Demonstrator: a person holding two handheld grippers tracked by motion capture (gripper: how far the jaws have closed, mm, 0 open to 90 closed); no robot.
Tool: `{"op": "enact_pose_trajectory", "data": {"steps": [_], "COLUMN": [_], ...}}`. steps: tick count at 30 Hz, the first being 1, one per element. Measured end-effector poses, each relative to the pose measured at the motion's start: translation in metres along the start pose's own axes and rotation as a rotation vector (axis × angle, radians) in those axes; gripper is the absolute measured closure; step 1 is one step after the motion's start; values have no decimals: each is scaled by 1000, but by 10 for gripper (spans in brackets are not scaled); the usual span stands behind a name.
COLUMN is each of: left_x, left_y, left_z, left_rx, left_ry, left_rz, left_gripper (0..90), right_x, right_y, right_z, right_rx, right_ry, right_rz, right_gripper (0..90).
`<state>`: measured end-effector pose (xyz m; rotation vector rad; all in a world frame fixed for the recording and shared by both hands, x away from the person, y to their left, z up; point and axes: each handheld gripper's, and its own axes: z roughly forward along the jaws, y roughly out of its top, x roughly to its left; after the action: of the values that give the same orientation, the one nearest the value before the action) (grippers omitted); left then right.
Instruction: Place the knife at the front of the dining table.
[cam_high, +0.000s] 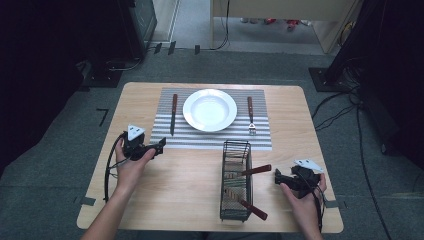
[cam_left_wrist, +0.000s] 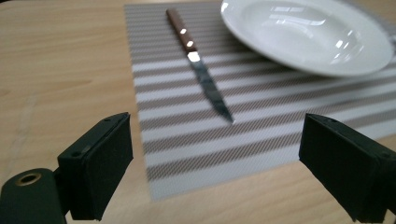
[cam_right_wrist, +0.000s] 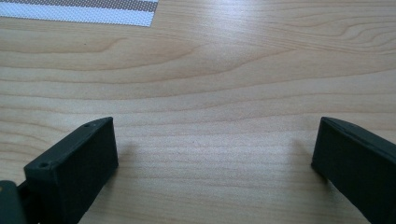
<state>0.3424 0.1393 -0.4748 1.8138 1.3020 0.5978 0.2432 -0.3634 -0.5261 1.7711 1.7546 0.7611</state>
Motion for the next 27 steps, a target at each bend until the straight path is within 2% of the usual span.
{"op": "enact_pose_trajectory", "data": {"steps": [4,6,9,16,22,27], "left_x": [2,7,10,24,38,44], "left_y": [-12,-20,-26,-46,-67,-77], "left_z": [-8,-16,-20,-36,-49,-55], "left_rx": [2,1,9,44,78,89], "left_ry": [14,15,19,77,109,129], "left_rz": [2,-19,-20,-52,-70,-82], "left_gripper": [99,99,99,99,99,100], "right_x": [0,0,0,0,0,0], "right_y": [0,0,0,0,0,0], "right_z": [0,0,0,0,0,0], "right_rx": [1,0,0,2,2,2], "right_ry": [-1,0,0,-1,-2,-2], "right_rz": [1,1,1,2,2,2], "right_gripper": [0,0,0,0,0,0]}}
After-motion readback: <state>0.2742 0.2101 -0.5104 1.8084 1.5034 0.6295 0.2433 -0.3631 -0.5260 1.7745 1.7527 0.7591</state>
